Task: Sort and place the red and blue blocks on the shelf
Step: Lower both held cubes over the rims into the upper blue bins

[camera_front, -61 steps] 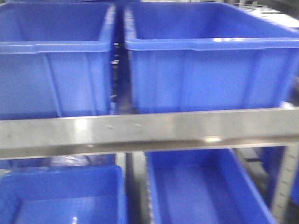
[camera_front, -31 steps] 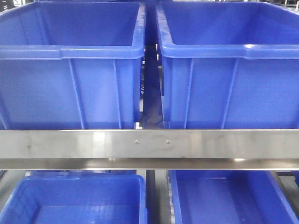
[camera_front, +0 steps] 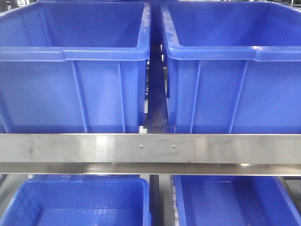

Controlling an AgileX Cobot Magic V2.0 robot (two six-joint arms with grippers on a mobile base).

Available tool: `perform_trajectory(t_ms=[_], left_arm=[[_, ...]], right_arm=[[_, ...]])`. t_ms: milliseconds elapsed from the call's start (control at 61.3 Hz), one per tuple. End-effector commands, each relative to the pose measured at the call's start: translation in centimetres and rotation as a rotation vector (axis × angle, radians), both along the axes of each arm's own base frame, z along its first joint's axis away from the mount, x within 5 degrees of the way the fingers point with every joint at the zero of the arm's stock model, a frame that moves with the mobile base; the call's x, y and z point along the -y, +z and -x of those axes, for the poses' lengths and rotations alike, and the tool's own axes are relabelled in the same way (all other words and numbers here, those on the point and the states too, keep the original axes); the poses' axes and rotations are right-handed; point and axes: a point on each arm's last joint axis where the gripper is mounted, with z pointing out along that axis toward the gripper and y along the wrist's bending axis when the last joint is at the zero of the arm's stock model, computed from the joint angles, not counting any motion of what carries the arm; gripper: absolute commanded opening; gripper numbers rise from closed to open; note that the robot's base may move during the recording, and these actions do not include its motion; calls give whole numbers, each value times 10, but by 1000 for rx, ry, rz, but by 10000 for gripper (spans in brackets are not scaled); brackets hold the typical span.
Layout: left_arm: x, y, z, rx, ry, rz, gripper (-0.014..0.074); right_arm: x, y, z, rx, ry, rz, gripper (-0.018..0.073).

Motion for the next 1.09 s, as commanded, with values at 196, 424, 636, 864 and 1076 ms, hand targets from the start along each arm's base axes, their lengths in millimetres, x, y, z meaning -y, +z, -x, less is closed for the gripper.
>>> perform_trajectory(t_ms=[196, 424, 636, 864, 1076], left_arm=[[0, 17, -4, 113, 11, 26, 76], [0, 17, -4, 113, 11, 26, 76], [0, 17, -4, 113, 11, 26, 76], [0, 17, -4, 113, 11, 26, 76], [0, 17, -4, 113, 11, 26, 76]], right_arm=[[0, 18, -1, 118, 4, 16, 59], [0, 18, -1, 118, 4, 16, 59], [0, 18, -1, 118, 4, 16, 59], [0, 18, -1, 118, 4, 16, 59], [0, 18, -1, 119, 4, 16, 59]])
